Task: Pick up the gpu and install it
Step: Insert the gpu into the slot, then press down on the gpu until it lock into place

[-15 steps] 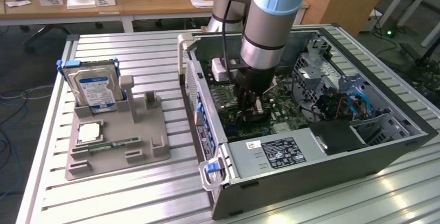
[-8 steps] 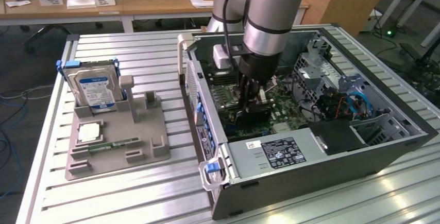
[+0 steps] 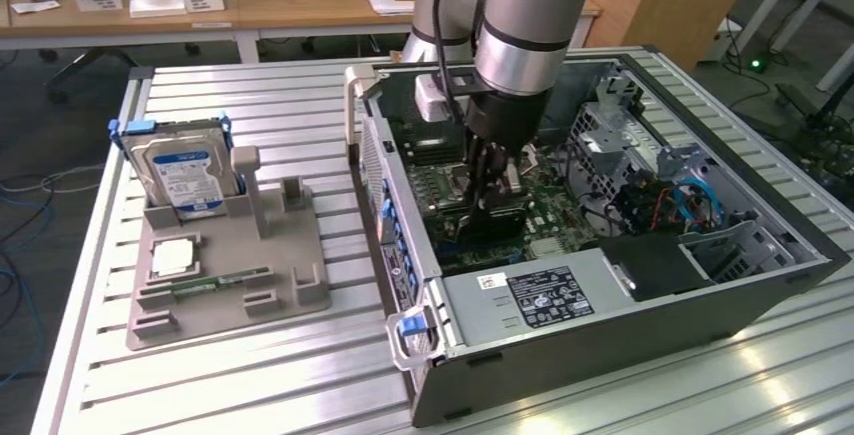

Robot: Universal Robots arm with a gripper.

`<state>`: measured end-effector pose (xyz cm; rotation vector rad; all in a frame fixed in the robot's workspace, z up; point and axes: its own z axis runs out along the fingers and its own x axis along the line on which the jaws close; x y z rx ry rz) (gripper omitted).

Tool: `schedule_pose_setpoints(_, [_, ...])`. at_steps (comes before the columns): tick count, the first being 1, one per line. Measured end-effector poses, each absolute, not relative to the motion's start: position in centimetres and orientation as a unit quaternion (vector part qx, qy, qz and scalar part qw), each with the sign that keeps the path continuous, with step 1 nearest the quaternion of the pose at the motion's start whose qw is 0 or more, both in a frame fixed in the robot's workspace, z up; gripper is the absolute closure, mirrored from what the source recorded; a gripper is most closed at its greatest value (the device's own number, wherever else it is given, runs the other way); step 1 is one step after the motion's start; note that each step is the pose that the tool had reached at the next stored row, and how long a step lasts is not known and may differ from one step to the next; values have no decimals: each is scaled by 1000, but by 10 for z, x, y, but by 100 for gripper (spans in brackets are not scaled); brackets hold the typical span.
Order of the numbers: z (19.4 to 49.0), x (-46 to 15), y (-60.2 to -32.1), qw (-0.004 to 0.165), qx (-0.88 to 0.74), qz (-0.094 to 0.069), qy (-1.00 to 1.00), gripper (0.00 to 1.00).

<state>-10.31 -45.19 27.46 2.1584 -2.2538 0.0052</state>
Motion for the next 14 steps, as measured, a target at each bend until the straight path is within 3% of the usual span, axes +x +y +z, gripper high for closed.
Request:
schedule_pose_setpoints(5, [275,-103,-452,11,692,2,-722,90])
schedule_pose_setpoints(14, [275,-103,-452,11,692,2,-722,90])
